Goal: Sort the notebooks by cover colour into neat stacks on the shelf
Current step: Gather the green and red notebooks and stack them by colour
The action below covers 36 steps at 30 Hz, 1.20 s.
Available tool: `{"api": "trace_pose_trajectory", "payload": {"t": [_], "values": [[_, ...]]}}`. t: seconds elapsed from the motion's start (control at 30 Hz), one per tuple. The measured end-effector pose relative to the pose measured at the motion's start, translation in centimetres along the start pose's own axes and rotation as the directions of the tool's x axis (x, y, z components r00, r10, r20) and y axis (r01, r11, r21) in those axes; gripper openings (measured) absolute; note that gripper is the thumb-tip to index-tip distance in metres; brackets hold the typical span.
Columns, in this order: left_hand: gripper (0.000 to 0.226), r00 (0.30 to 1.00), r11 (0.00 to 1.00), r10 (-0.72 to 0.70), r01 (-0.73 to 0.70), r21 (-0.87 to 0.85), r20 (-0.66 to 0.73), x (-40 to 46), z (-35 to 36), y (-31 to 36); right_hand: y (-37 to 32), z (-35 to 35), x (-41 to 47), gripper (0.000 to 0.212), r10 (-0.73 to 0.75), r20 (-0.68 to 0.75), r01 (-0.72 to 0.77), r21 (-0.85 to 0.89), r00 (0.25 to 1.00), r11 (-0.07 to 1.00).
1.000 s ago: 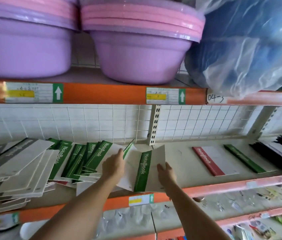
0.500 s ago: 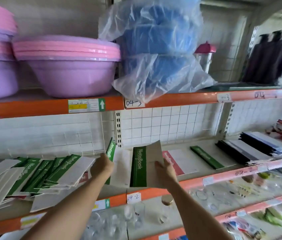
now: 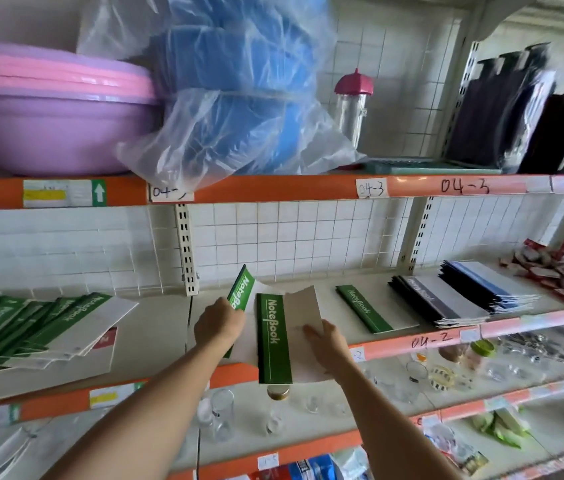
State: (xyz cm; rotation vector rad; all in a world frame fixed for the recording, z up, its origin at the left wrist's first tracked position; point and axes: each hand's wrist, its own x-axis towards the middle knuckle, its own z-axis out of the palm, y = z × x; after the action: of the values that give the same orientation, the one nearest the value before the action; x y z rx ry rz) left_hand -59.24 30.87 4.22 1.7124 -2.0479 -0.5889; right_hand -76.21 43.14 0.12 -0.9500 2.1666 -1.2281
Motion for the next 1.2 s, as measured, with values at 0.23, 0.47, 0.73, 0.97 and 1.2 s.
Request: {"api": "trace_pose_trajectory", "payload": {"t": [0.23, 0.47, 0.73, 0.97, 1.2], "values": [[0.027, 0.997, 0.998, 0.069, -0.068, -0.010, 0.034, 1.1, 4.3, 6.9, 2.6, -5.5, 3.8, 0.029, 0.046, -0.114, -0.051, -0.039, 0.992, 0.998], [0.030, 0.987, 0.990, 0.128, -0.121, -0.073, 0.102, 3.7, 11.4, 16.5, 6.1, -13.6, 9.1, 0.024, 0.088, -0.209, -0.096, -0.029, 0.974, 0.995], [0.028, 0.978, 0.995, 0.100, -0.095, -0.037, 0.181, 4.9, 19.1, 26.5, 9.6, -23.0, 17.6, 0.023, 0.112, -0.230, -0.127, -0.053, 0.967, 0.990], [0.027, 0.977, 0.990, 0.131, -0.139, 0.037, 0.170, 4.1, 22.6, 31.2, 11.0, -27.8, 18.3, 0.021, 0.120, -0.207, -0.135, -0.061, 0.971, 0.989], [0.024, 0.990, 0.997, -0.057, 0.064, -0.045, 0.127, 5.4, 24.0, 29.0, 10.0, -27.2, 22.5, 0.034, 0.017, -0.119, -0.035, -0.154, 0.993, 0.987]]}}
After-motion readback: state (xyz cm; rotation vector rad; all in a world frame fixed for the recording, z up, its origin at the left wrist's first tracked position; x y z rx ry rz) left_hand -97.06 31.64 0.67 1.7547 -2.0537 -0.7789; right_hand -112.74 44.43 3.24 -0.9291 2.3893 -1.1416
